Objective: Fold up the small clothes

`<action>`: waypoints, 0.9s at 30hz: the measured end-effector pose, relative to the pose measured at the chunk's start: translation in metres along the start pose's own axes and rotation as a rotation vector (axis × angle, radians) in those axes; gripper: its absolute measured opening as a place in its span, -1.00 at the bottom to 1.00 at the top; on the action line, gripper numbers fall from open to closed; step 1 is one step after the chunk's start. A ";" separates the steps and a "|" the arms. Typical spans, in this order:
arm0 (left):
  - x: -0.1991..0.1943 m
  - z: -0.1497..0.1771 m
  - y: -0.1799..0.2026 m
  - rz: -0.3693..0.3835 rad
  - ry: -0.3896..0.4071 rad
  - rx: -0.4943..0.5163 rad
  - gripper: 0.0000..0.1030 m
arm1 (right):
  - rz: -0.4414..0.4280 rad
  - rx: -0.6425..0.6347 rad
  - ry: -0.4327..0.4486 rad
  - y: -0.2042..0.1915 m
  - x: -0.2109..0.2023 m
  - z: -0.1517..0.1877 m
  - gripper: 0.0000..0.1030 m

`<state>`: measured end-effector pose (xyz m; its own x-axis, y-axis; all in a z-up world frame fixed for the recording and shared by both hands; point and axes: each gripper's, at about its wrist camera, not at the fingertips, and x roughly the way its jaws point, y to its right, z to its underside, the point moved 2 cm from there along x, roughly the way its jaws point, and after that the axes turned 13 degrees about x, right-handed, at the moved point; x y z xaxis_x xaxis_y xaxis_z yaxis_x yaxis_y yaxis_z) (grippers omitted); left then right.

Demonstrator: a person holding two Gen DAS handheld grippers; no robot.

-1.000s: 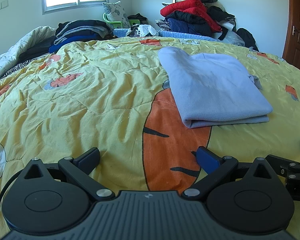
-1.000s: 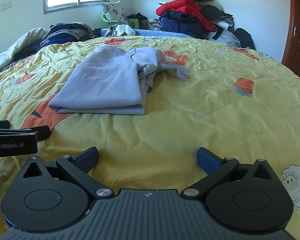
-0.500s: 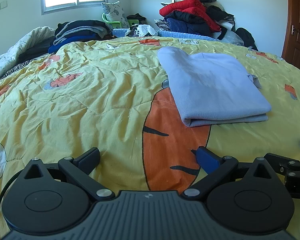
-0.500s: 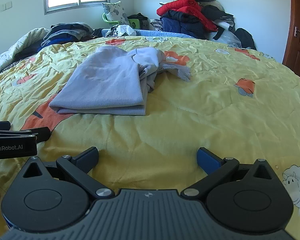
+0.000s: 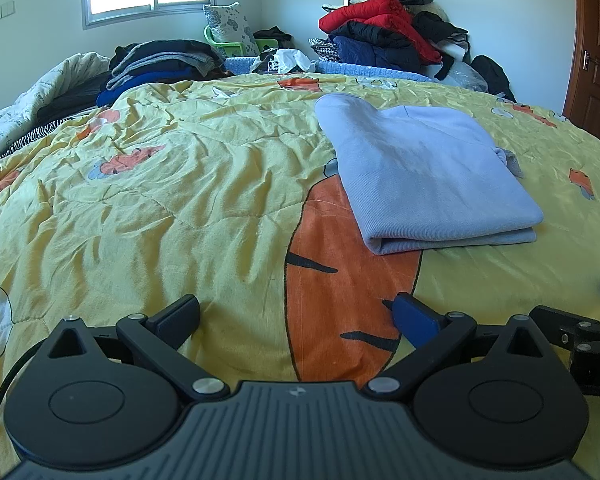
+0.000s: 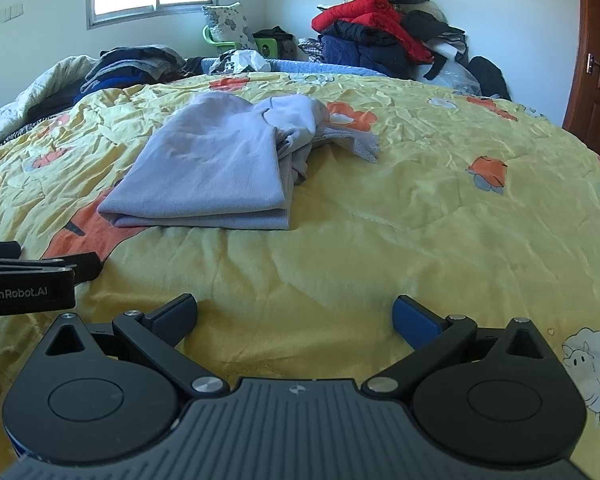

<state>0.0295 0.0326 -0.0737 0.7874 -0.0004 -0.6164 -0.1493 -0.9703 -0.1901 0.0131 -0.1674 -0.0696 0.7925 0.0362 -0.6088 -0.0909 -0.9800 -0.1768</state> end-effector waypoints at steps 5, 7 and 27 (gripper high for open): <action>0.000 0.000 0.000 0.000 0.000 0.000 1.00 | 0.011 -0.004 0.000 0.000 0.002 0.000 0.98; 0.000 0.000 0.000 -0.001 0.000 0.001 1.00 | 0.009 -0.004 -0.001 0.000 0.002 0.000 0.98; 0.000 0.000 0.000 0.000 0.000 0.000 1.00 | 0.010 -0.005 -0.001 0.000 0.002 0.000 0.98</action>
<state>0.0297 0.0326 -0.0739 0.7873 0.0000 -0.6166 -0.1493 -0.9702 -0.1906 0.0147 -0.1669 -0.0704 0.7908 0.0269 -0.6115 -0.0959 -0.9813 -0.1671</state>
